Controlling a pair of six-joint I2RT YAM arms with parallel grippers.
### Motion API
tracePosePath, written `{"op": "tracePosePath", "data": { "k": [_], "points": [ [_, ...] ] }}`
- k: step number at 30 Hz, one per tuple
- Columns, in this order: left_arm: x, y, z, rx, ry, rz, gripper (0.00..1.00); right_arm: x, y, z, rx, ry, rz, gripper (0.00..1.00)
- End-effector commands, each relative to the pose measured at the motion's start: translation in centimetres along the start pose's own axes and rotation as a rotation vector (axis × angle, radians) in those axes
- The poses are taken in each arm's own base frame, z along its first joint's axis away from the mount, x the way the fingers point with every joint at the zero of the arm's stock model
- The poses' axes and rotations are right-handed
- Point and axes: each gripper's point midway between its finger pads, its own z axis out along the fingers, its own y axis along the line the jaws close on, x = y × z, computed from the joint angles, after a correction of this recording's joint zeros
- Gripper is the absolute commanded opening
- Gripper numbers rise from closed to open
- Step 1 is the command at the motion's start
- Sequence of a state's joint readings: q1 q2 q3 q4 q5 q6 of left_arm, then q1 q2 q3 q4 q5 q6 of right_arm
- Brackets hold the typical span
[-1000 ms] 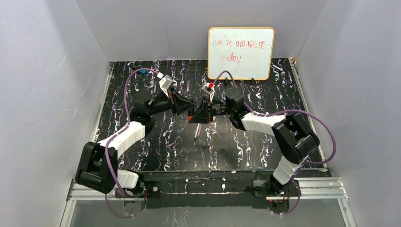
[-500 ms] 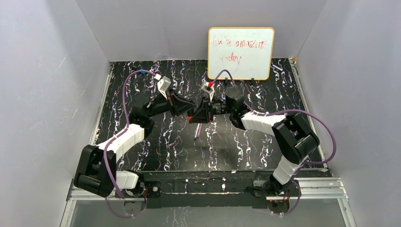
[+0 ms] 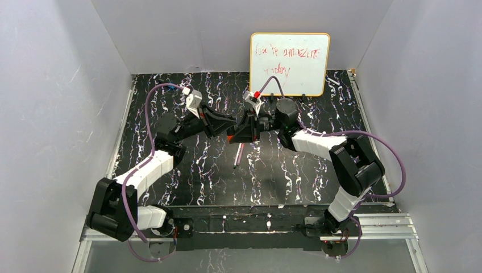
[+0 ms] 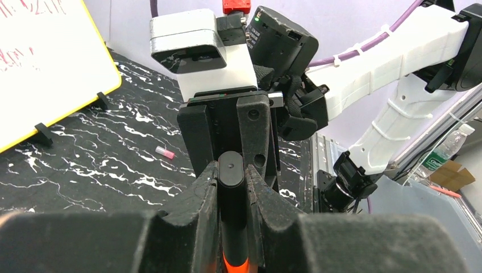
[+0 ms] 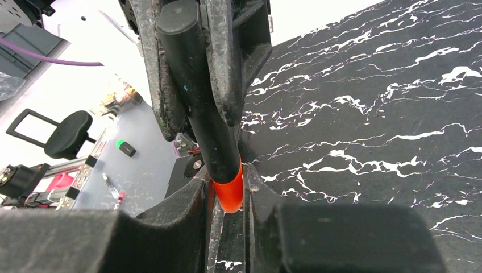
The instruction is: Insert the pens into the pen caps
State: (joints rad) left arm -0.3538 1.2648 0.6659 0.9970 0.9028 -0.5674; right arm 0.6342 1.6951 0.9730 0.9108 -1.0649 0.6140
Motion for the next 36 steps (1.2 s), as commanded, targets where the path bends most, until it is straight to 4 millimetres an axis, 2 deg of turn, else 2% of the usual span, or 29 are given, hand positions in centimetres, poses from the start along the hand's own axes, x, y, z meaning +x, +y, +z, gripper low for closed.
{"op": "tracePosePath", "data": {
  "k": [1, 9, 23, 36],
  "points": [
    [9.2, -3.3, -1.7, 0.153, 0.284, -0.247, 0.00, -14.7, 4.2, -1.8, 0.016, -0.331, -0.419, 0.01],
    [10.5, -3.9, -1.3, 0.161, 0.307, -0.274, 0.00, -16.0, 4.1, -2.0, 0.020, -0.347, -0.442, 0.01],
    [13.1, -3.8, -2.3, 0.128, 0.332, -0.315, 0.00, -18.1, 4.9, -2.3, 0.019, -0.373, -0.489, 0.01],
    [14.3, -3.6, -2.8, 0.116, 0.350, -0.340, 0.00, -19.3, 5.0, -2.8, 0.021, -0.385, -0.513, 0.01]
  ]
}}
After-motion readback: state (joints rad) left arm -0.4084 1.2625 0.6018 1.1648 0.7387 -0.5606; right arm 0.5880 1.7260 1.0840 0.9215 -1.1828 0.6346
